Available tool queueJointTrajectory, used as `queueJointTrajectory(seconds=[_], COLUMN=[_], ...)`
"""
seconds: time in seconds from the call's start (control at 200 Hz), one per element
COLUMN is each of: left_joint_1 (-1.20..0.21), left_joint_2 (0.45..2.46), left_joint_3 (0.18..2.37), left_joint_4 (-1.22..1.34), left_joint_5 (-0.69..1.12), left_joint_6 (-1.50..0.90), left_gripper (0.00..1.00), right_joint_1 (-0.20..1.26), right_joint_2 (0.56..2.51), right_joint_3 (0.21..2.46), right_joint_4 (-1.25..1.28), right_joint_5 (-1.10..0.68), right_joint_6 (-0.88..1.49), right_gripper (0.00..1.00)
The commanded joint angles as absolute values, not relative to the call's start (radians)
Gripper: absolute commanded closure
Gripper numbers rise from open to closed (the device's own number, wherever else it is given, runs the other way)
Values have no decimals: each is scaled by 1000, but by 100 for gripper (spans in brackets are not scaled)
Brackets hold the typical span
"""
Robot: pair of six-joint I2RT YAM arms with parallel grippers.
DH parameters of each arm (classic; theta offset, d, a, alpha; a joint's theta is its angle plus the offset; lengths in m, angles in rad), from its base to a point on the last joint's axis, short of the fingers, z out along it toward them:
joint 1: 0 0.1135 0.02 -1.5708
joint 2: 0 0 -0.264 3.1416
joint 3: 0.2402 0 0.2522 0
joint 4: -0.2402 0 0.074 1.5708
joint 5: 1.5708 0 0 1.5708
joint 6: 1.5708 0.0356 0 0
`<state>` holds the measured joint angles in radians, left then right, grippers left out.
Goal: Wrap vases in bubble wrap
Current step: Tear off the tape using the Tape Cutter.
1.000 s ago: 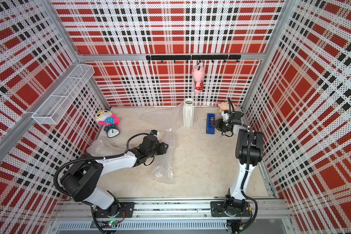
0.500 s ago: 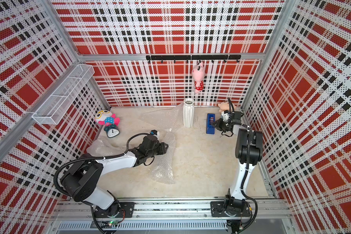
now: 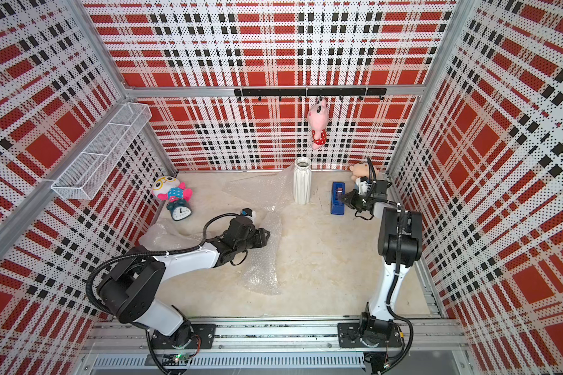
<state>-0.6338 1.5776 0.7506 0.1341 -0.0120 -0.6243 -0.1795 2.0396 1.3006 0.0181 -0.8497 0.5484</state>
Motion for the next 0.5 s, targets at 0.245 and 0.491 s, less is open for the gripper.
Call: queueJointTrajectory(seconds=[0.245,0.491], left_joint_1=[-638,-637], left_joint_2=[1600,1599], left_joint_3=[741,734], left_joint_4=[91,97], left_joint_5=[-3,-3], left_joint_6=[-623,-622], left_gripper=[49,49], right_joint_1=[-160,-148], right_joint_2=[1816,1663], right_joint_3=[1096,873], right_joint_4=[216,254], right_joint_5=[-846,-729], right_joint_6=[669,694], right_gripper=[100,100])
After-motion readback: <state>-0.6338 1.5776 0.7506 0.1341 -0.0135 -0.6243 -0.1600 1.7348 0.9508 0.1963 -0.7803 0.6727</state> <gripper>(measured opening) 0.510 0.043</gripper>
